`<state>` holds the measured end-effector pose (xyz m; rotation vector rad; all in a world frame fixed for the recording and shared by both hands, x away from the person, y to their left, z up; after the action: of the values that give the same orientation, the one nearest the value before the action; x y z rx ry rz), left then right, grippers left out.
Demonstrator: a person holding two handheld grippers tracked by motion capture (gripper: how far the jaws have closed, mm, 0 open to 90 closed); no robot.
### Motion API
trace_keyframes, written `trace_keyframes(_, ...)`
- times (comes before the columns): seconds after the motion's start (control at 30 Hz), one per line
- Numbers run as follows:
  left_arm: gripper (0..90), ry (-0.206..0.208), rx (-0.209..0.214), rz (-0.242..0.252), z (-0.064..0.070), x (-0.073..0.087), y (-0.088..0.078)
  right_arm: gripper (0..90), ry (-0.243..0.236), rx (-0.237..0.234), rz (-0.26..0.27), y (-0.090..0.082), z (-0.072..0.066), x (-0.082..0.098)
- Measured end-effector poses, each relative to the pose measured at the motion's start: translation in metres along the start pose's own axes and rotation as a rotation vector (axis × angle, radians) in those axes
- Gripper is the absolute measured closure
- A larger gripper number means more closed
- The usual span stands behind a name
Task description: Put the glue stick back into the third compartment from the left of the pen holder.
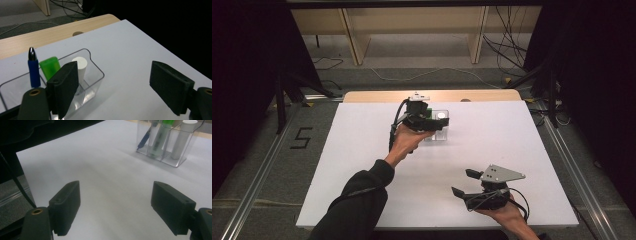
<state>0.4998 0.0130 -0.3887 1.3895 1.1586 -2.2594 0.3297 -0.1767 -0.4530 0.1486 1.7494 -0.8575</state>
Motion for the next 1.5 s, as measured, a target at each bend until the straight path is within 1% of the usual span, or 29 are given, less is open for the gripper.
trace_keyframes(0.07, 22.4, -0.006, 0.015, -0.001, -0.002, 0.006, -0.008, 24.6, 0.006, 0.005, 0.001, 0.000, 0.001, 0.000)
trace_keyframes(0.17, 22.0, 0.002, 0.032, 0.003, -0.003, 0.013, -0.017, 24.5, 0.008, 0.005, 0.001, 0.001, 0.001, 0.000)
trace_keyframes(0.3, 21.4, -0.002, 0.061, 0.006, 0.000, 0.023, -0.024, 24.5, 0.010, 0.004, 0.001, 0.001, 0.001, 0.000)
trace_keyframes(0.5, 20.4, 0.019, 0.076, -0.010, 0.005, 0.035, -0.026, 24.5, 0.013, 0.003, 0.009, 0.001, 0.001, 0.000)
trace_keyframes(0.53, 20.1, 0.025, 0.083, -0.018, 0.007, 0.036, -0.028, 24.5, 0.012, 0.005, 0.006, 0.001, 0.001, 0.000)
trace_keyframes(0.63, 19.0, 0.039, 0.096, -0.021, 0.011, 0.042, -0.033, 24.5, 0.022, 0.003, 0.009, 0.000, 0.002, 0.000)
trace_keyframes(0.73, 18.1, 0.057, 0.118, -0.021, 0.014, 0.048, -0.039, 24.5, 0.034, 0.005, 0.009, 0.000, 0.003, 0.000)
trace_keyframes(0.83, 17.4, 0.064, 0.126, -0.019, 0.015, 0.054, -0.045, 24.4, 0.034, 0.009, 0.011, 0.000, 0.003, 0.000)
trace_keyframes(1.03, 17.3, 0.072, 0.144, 0.009, 0.017, 0.061, -0.058, 24.4, 0.043, 0.009, 0.017, 0.000, 0.004, 0.000)
trace_keyframes(1.2, 16.9, 0.091, 0.156, 0.018, 0.018, 0.069, -0.066, 24.4, 0.043, 0.008, 0.028, -0.001, 0.004, 0.000)
trace_keyframes(1.23, 16.5, 0.105, 0.155, 0.014, 0.018, 0.071, -0.068, 24.3, 0.049, 0.007, 0.025, -0.001, 0.004, 0.000)
trace_keyframes(1.27, 16.4, 0.111, 0.162, 0.020, 0.020, 0.073, -0.070, 24.2, 0.053, 0.004, 0.024, -0.001, 0.004, 0.000)
trace_keyframes(1.33, 16.3, 0.137, 0.164, 0.029, 0.021, 0.077, -0.074, 23.6, 0.053, 0.003, 0.027, -0.001, 0.004, 0.000)
trace_keyframes(1.43, 16.1, 0.136, 0.173, 0.046, 0.021, 0.082, -0.079, 23.3, 0.059, 0.006, 0.035, -0.002, 0.005, -0.001)
trace_keyframes(1.5, 16.1, 0.134, 0.179, 0.053, 0.022, 0.085, -0.082, 23.1, 0.054, 0.010, 0.039, -0.003, 0.006, -0.001)
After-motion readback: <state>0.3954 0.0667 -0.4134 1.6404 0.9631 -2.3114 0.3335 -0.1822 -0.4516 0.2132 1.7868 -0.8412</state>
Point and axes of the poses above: each handheld gripper's, and its own axes: y roughly forward along the jaws, x roughly out of its underside, z roughly to its right, the point moved 4 cm from there along y, roughly forward along the jaws, and after that the axes turned 2 degrees about -x, right-handed, at the moved point
